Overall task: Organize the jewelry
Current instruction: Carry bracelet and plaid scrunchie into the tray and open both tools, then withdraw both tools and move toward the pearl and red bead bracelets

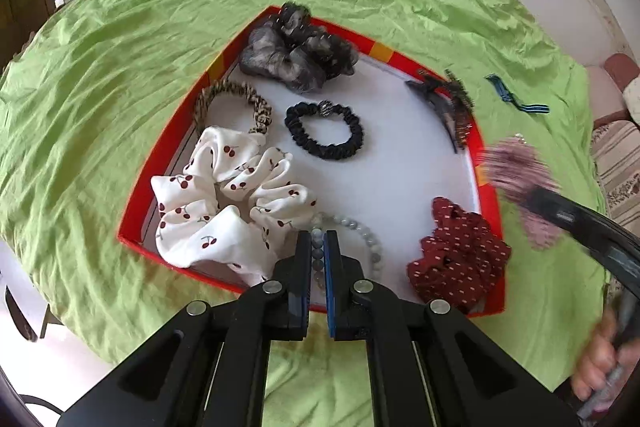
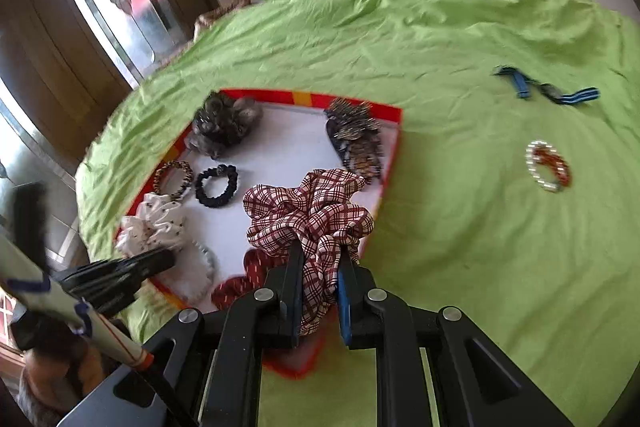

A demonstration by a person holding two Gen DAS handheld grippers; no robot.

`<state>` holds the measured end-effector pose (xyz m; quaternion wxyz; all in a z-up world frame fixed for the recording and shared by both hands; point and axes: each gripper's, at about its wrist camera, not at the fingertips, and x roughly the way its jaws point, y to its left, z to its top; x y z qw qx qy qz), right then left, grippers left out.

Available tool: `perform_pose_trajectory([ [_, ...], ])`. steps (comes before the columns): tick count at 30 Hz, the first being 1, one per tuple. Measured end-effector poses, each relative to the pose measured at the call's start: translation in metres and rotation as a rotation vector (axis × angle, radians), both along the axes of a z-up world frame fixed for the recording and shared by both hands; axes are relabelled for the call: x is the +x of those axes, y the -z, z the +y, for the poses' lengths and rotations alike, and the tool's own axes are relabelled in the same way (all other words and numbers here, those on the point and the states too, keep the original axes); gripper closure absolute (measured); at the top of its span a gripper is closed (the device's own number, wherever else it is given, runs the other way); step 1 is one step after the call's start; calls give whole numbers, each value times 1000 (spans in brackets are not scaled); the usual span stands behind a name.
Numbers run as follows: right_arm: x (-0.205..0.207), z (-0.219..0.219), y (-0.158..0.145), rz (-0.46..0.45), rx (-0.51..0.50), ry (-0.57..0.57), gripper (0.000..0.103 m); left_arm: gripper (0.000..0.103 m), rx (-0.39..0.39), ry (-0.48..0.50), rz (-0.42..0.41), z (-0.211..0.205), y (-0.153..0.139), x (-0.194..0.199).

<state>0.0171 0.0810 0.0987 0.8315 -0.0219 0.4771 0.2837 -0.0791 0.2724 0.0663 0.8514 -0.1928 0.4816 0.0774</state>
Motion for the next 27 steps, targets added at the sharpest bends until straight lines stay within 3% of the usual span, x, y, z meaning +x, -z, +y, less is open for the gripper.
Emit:
perform_pose_trajectory([
  [5, 18, 27, 24, 35, -52, -8, 88, 96, 25, 2, -40, -2, -20, -12],
  [7, 20, 30, 31, 47, -63, -14, 87, 90, 50, -11, -45, -2, -26, -16],
  [10, 18, 32, 35, 45, -70, -14, 77, 76, 69, -36, -60, -2, -33, -20],
  [11, 17, 32, 34, 41, -71, -9, 65, 74, 71, -40, -65, -3, -34, -22],
  [13, 14, 27, 30, 25, -69, 3, 53, 72, 76, -41, -71, -5, -37, -23],
  [21, -9, -17, 2, -31, -22, 43, 47, 64, 132, -33, -96, -22, -55, -33],
  [27, -32, -77, 1, -57, -20, 151, 45, 60, 194, 4, -120, -48, -70, -37],
])
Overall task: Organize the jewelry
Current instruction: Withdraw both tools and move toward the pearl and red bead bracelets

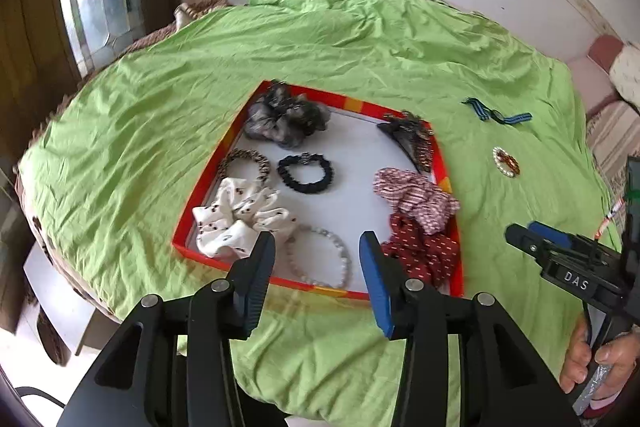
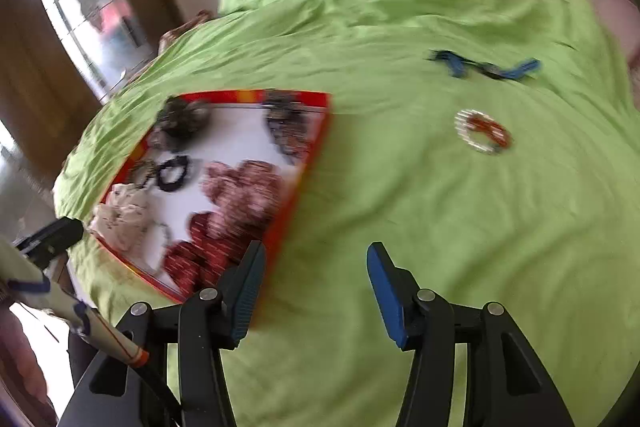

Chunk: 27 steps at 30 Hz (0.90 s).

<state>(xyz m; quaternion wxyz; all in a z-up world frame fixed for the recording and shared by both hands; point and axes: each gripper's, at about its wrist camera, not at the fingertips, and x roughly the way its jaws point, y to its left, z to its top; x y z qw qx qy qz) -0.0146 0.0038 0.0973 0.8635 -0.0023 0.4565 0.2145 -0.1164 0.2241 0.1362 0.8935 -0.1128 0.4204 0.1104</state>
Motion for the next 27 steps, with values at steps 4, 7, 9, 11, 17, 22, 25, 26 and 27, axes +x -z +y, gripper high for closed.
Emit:
perform_pose_trajectory([
  [4, -11, -44, 9, -2, -1, 96, 44, 59, 12, 25, 1, -17, -5, -1],
  [7, -18, -73, 18, 3, -15, 148, 44, 59, 22, 48, 1, -31, -8, -2],
  [9, -20, -94, 24, 14, -10, 183, 44, 59, 26, 72, 3, -43, -11, -2],
  [11, -22, -113, 27, 23, -1, 220, 44, 58, 27, 96, 5, -54, -13, -1],
  [17, -25, -157, 33, 35, 45, 302, 44, 57, -7, 201, 37, -96, -10, 16],
  [22, -17, -170, 34, 24, 52, 311, 44, 57, -18, 262, 69, -130, -3, 34],
  [25, 0, -169, 32, 1, 36, 287, 44, 57, -17, 286, 80, -145, 3, 38],
  [26, 9, -168, 32, -5, 29, 278, 48, 57, -18, 289, 84, -147, 6, 39],
  [27, 19, -167, 32, -7, 24, 271, 51, 57, -20, 292, 88, -150, 9, 40],
])
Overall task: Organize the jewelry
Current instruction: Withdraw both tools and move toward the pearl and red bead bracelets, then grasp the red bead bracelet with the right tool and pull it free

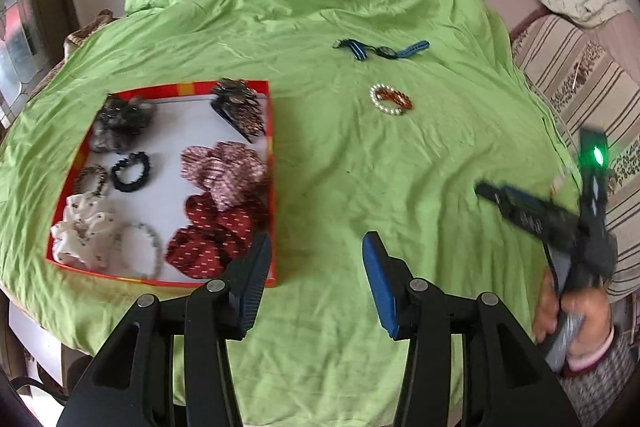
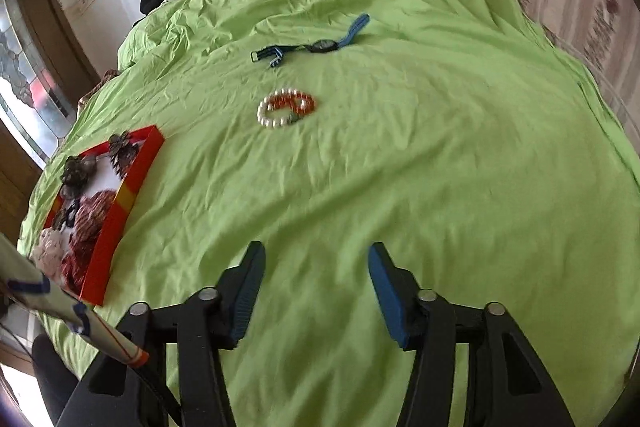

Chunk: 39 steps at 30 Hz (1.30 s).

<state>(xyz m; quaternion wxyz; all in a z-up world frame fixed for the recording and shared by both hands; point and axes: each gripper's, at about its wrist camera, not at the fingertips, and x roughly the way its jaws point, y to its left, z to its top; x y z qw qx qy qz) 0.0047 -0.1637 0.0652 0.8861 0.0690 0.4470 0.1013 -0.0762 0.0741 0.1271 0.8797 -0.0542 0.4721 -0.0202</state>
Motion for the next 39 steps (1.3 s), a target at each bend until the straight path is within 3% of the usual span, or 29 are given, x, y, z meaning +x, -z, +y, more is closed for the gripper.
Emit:
perform_pose_trajectory([
  [2, 27, 1, 2, 8, -7, -14, 58, 57, -6, 2, 14, -3, 5, 3],
  [11, 157, 22, 23, 67, 33, -32, 58, 57, -10, 35, 53, -2, 25, 28],
  [15, 191, 36, 36, 87, 33, -35, 59, 57, -24, 45, 58, 4, 34, 43],
  [16, 199, 38, 40, 97, 35, -33, 68, 57, -24, 47, 62, 5, 36, 44],
  [17, 203, 38, 44, 107, 40, -32, 84, 57, -19, 47, 68, 5, 39, 47],
  [18, 205, 37, 46, 117, 62, -22, 85, 57, -12, 45, 74, 6, 42, 49],
  [19, 204, 34, 45, 116, 81, -11, 94, 57, -10, 43, 78, 7, 44, 50],
  [23, 182, 12, 38, 129, 143, 35, 95, 57, -21, 32, 88, 8, 49, 52],
  [31, 81, -41, 33, 137, 150, 78, 95, 57, -62, 51, 104, -4, 43, 54],
  [34, 48, -54, 36, 104, 117, 108, 94, 57, -87, 57, 110, -15, 41, 70],
  [39, 40, -61, 42, 43, 127, 119, 91, 57, -85, 60, 84, -41, 38, 118],
])
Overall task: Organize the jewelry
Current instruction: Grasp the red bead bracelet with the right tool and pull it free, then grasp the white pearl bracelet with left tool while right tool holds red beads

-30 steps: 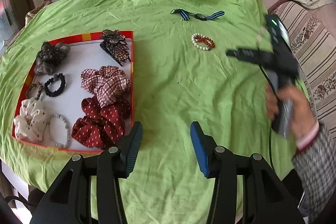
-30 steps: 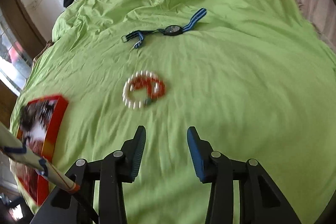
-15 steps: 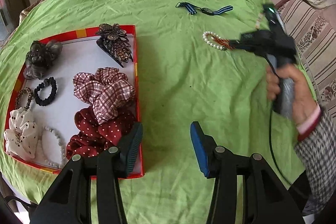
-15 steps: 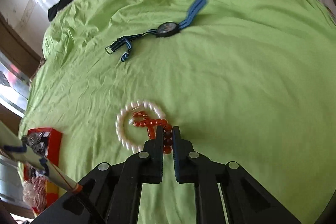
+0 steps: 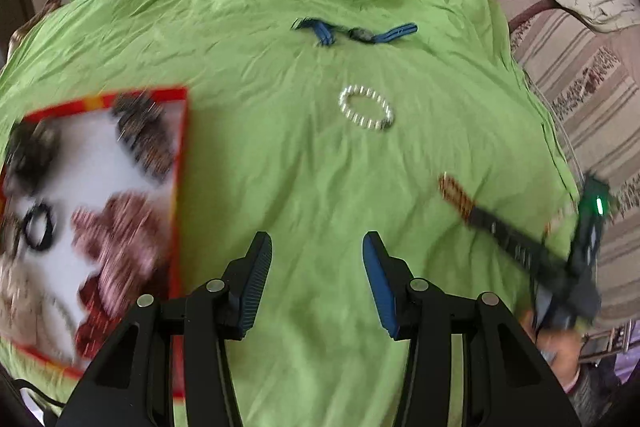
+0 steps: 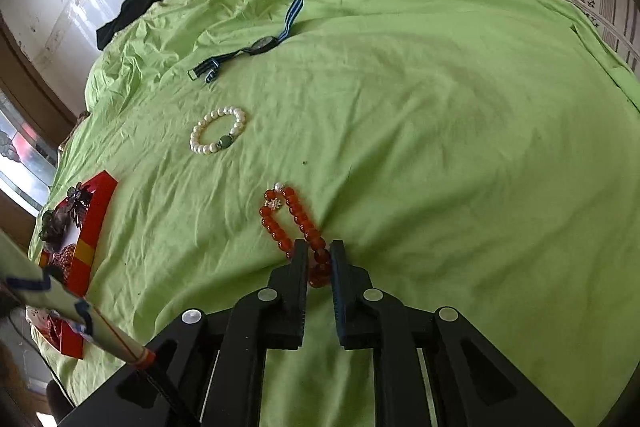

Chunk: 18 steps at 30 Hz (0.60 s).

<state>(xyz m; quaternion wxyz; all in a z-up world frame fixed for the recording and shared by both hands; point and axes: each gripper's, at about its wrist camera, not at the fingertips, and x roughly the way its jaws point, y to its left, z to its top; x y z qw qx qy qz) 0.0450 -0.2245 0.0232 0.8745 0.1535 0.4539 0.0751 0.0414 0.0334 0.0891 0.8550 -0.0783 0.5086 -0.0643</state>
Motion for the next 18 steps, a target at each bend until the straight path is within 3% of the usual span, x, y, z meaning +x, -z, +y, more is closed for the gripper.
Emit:
perform_pose_trajectory([
  [7, 4, -7, 6, -20, 45, -1, 87, 57, -34, -42, 11, -25, 28, 82],
  [12, 6, 3, 3, -35, 7, -25, 81, 57, -51, -83, 85, -29, 66, 141],
  [18, 10, 6, 6, -32, -2, -48, 80, 55, -36, -64, 69, -43, 79, 178],
])
